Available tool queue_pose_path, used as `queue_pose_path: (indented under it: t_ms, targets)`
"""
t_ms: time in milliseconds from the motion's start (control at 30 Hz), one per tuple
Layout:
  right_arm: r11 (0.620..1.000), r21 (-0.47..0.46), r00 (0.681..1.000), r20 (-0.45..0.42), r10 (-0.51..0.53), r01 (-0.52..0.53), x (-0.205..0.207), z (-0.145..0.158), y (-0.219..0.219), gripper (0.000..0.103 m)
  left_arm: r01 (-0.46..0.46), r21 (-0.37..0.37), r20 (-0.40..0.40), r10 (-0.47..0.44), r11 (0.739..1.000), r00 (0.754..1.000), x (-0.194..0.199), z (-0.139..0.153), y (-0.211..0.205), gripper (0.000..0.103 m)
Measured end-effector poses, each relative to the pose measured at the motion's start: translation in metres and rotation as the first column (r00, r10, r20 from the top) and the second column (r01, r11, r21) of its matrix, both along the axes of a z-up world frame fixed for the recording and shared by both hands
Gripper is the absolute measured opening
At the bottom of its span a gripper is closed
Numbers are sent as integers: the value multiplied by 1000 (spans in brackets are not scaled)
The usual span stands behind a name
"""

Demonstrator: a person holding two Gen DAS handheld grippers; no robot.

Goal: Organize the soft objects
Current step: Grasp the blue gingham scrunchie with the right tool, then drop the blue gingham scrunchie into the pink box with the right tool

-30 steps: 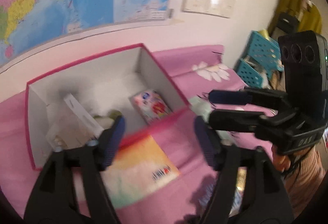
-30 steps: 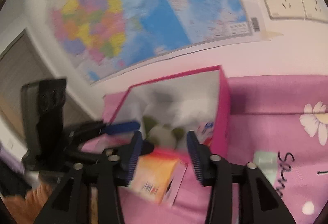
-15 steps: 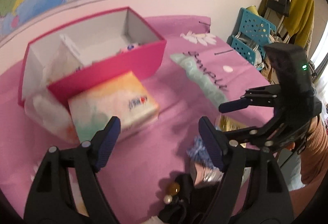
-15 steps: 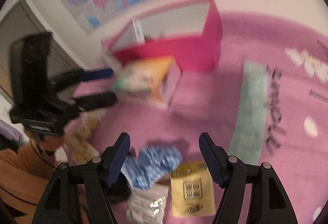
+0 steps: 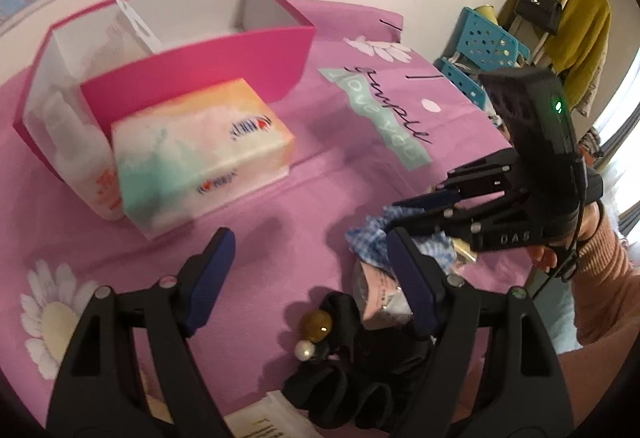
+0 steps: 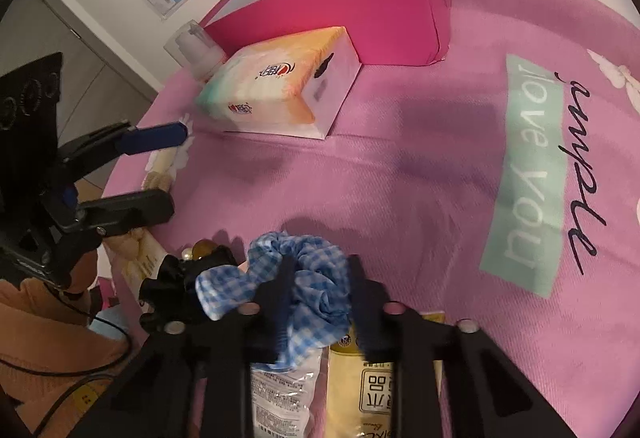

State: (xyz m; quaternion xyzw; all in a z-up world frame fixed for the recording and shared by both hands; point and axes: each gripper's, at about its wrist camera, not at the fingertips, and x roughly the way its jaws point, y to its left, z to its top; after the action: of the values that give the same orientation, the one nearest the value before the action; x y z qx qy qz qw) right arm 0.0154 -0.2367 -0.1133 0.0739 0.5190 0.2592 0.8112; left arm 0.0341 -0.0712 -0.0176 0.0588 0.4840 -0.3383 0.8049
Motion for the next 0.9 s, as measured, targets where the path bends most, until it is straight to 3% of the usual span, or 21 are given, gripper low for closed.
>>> queue_pose_path:
  t_ms: [200,367,400,667,900]
  targets:
    - [998,46,996,83,-38,35,-9,18,-14,11,105,-87,-88,-112,991,990,-13,-8,-12,79]
    - [997,59,983,169,-68,59,-11,44,-13,11,152,-161,-104,-170,975,980,-14,0,-23,79]
    - [997,57,980,188,-70,60,-10,50,-12,11,151,-170,-95,-168,974,981,-12,4,-24,78]
    - [996,64,949,306,-77,60,15,83,7,11,84,-167,-23,-89,982,996,25,32,-28,42]
    - [994,66,914,391,-107,88,55,117,9,11,-21,-158,20,24,987,1000,81,53,-26,32]
